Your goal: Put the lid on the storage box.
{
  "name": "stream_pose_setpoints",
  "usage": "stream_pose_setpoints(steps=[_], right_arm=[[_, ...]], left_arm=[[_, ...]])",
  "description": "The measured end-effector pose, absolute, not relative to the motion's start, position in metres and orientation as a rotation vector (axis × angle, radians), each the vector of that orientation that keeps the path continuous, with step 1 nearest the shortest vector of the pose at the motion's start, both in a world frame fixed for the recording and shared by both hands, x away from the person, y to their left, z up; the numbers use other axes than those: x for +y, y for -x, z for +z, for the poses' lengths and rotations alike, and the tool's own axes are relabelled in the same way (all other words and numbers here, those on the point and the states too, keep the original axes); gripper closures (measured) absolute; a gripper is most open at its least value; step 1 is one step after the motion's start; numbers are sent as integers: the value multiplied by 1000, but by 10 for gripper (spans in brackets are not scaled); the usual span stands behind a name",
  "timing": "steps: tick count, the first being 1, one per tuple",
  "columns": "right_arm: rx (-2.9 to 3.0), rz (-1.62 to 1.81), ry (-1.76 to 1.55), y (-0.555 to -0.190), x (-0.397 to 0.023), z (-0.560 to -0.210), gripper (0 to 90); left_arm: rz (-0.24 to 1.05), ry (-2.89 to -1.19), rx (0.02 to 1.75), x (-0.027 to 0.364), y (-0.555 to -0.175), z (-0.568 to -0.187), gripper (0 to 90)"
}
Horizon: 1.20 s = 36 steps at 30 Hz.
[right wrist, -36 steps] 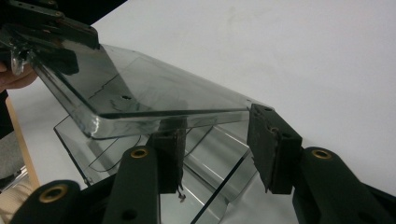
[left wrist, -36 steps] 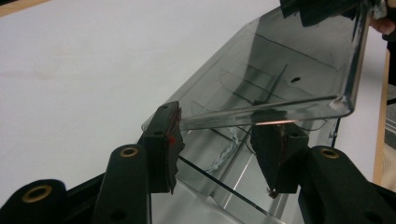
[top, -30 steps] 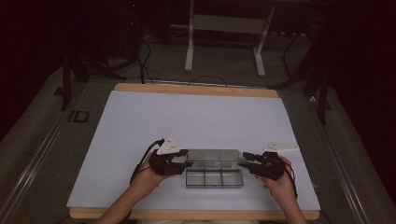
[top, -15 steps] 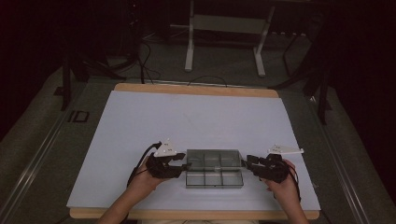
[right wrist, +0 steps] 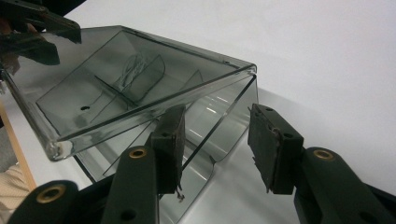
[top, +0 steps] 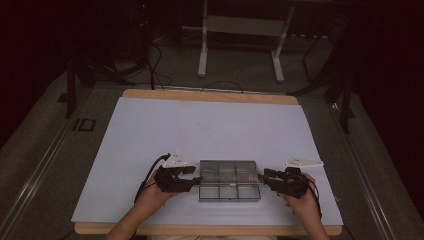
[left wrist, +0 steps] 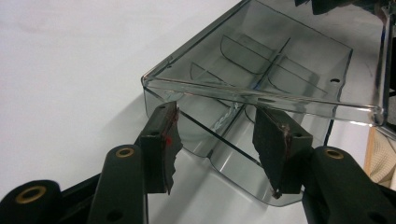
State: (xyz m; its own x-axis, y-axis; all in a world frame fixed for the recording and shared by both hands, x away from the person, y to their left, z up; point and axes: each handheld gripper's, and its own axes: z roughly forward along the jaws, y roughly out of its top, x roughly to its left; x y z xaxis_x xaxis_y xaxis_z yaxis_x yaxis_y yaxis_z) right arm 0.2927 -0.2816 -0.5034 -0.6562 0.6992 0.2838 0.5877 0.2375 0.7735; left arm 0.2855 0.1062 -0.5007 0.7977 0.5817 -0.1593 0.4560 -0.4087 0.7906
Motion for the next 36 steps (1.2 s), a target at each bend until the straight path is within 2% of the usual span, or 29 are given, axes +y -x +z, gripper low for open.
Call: stream_pose_setpoints(steps=[36], right_arm=[[2389, 1320, -1269, -289, -285, -513, 546]], left_arm=[[141, -2113, 815, 108, -285, -513, 505]])
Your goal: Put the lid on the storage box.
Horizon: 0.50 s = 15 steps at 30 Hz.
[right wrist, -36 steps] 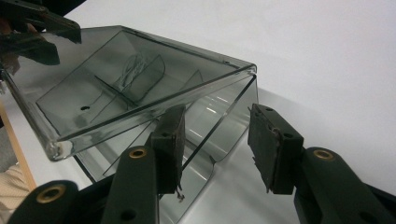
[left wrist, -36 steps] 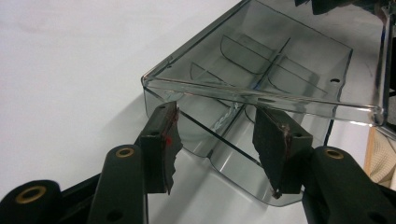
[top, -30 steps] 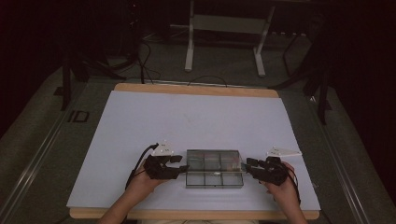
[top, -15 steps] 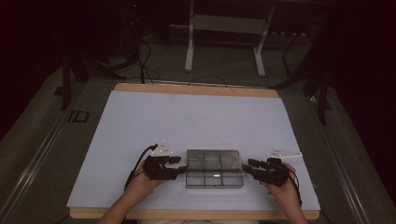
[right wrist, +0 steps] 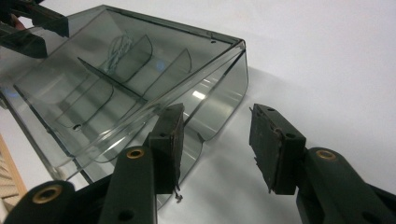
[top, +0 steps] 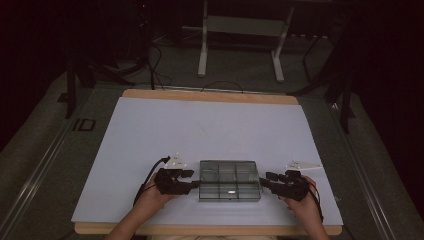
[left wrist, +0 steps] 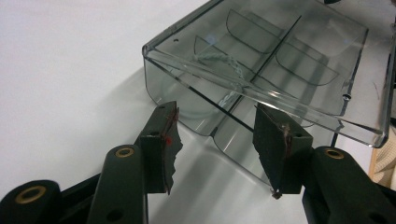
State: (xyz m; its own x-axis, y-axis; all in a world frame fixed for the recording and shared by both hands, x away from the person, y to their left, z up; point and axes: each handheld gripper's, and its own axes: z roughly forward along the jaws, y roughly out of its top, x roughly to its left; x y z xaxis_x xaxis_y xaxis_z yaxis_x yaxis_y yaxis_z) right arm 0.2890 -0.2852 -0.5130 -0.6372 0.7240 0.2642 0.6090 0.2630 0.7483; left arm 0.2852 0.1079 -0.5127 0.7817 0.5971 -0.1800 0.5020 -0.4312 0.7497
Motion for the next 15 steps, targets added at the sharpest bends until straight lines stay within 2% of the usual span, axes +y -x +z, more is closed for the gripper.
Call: stream_pose_setpoints(steps=[15], right_arm=[[2389, 1310, -1278, -292, -285, -517, 538]], left_arm=[[112, -2115, 866, 116, -290, -524, 491]])
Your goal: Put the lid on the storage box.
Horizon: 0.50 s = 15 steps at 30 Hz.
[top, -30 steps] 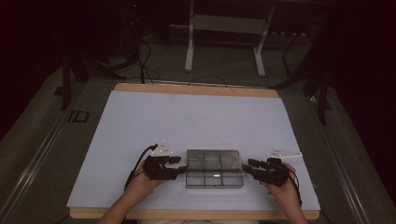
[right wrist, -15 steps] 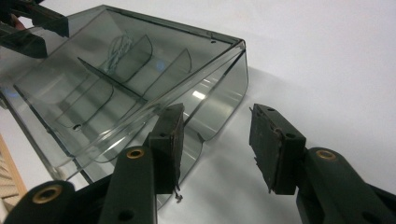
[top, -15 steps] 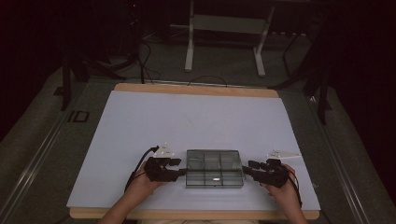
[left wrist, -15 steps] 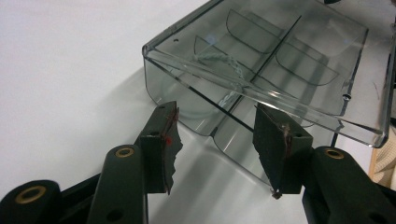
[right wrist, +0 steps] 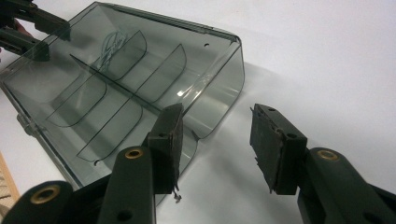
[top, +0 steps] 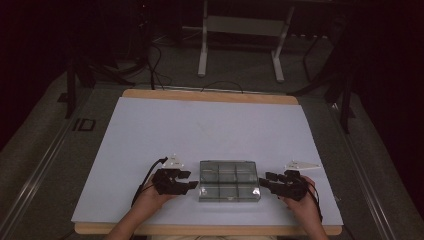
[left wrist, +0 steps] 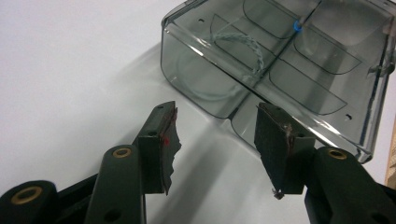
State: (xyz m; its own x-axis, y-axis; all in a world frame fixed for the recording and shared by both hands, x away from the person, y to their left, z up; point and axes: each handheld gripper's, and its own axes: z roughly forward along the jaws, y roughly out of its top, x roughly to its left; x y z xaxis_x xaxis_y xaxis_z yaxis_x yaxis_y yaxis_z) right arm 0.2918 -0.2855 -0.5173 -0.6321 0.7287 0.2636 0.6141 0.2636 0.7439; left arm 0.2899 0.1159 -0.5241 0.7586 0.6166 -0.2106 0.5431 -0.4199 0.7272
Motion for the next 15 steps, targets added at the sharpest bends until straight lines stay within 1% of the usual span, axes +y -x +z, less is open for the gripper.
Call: stream_pose_setpoints(steps=[14, 15], right_arm=[[2376, 1307, -1286, -301, -289, -516, 525], [2376, 1307, -1275, -302, -289, -516, 523]], left_arm=[[101, -2121, 847, 115, -291, -521, 491], [103, -2123, 846, 116, -292, -520, 481]])
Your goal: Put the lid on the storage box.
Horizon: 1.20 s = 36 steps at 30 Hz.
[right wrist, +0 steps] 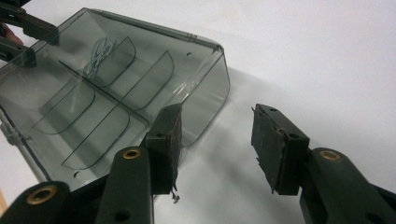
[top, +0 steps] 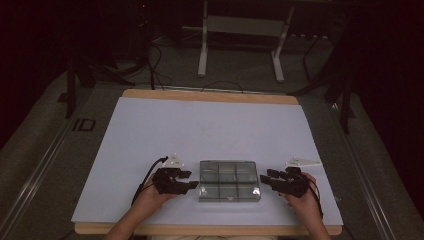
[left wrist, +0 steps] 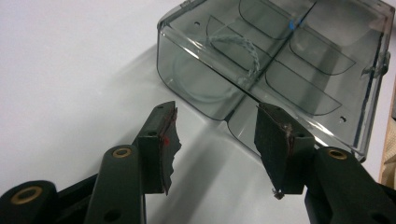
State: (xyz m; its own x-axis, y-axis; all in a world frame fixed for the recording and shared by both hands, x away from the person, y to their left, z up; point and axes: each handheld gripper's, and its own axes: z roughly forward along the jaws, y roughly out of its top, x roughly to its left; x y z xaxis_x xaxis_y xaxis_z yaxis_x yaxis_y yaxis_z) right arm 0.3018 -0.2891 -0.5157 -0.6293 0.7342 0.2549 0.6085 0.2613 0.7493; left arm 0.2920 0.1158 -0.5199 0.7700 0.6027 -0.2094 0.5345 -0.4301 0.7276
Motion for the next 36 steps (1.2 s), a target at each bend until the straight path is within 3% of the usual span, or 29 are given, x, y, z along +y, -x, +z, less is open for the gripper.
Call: stream_pose_setpoints(steps=[10, 16, 29, 31, 36], right_arm=[[2361, 1307, -1252, -313, -291, -516, 473], [2328, 1318, -1248, -314, -295, -515, 391], [2299, 1339, -1217, -316, -301, -516, 244], [2307, 1354, -1203, -316, -303, -516, 201], [2325, 1327, -1188, -316, -304, -517, 176]], left_arm=[[114, -2121, 849, 118, -296, -521, 475], [82, -2087, 857, 123, -300, -524, 308], [89, -2054, 911, 134, -310, -527, 114], [93, -2053, 913, 136, -311, -528, 28], [97, -2029, 933, 141, -313, -528, 24]])
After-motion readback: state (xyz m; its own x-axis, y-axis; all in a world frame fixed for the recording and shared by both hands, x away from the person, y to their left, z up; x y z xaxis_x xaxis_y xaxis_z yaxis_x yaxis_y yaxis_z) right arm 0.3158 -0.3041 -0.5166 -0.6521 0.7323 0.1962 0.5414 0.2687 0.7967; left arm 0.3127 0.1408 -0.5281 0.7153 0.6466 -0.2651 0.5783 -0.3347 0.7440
